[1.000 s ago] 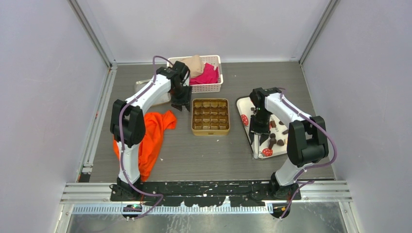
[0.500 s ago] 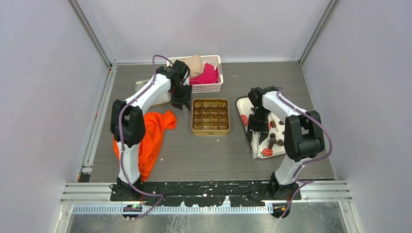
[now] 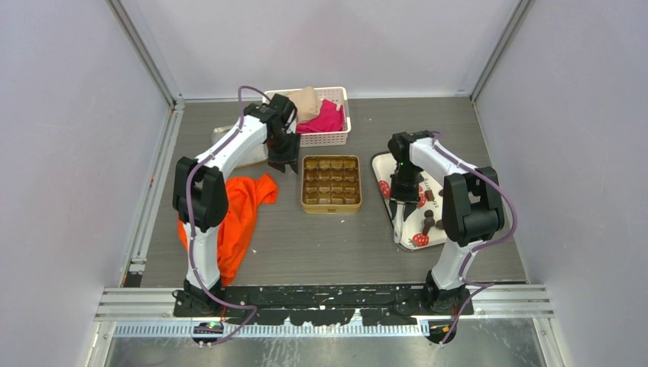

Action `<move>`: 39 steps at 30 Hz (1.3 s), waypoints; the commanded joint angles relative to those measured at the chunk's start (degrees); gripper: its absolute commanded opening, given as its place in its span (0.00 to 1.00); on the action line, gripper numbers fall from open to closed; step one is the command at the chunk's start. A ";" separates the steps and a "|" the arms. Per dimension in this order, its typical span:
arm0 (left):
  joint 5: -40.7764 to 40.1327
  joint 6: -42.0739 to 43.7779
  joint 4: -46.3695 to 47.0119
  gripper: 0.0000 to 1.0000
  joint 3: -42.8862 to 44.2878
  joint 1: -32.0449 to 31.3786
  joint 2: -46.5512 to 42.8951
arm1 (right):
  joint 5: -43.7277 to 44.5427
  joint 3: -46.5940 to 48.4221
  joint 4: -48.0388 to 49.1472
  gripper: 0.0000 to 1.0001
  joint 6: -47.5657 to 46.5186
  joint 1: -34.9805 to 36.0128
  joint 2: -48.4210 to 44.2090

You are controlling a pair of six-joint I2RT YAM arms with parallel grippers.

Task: Pack the chocolate
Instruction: Pick up the fake chocolate from the plate.

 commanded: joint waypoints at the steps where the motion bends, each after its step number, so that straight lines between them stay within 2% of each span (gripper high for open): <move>1: -0.54 1.34 -0.29 0.43 2.63 0.63 -1.75 | 0.42 1.82 -1.70 0.22 -0.57 -0.25 -1.35; 5: -0.04 1.43 -0.37 0.43 3.38 0.74 -1.20 | 0.49 1.83 -2.26 0.09 -0.34 -0.25 -2.37; 8: 0.27 1.43 -0.46 0.43 3.86 0.74 -0.84 | 0.51 2.13 -2.73 0.05 -0.32 -0.18 -3.36; 28: 0.68 1.56 -0.29 0.43 3.87 0.85 -1.06 | -0.65 5.73 -6.18 0.02 -0.56 -0.19 -6.98; 39: 0.01 1.00 -0.78 0.43 3.69 1.98 -1.13 | -1.32 12.28 -8.32 0.01 -0.47 2.39 -6.12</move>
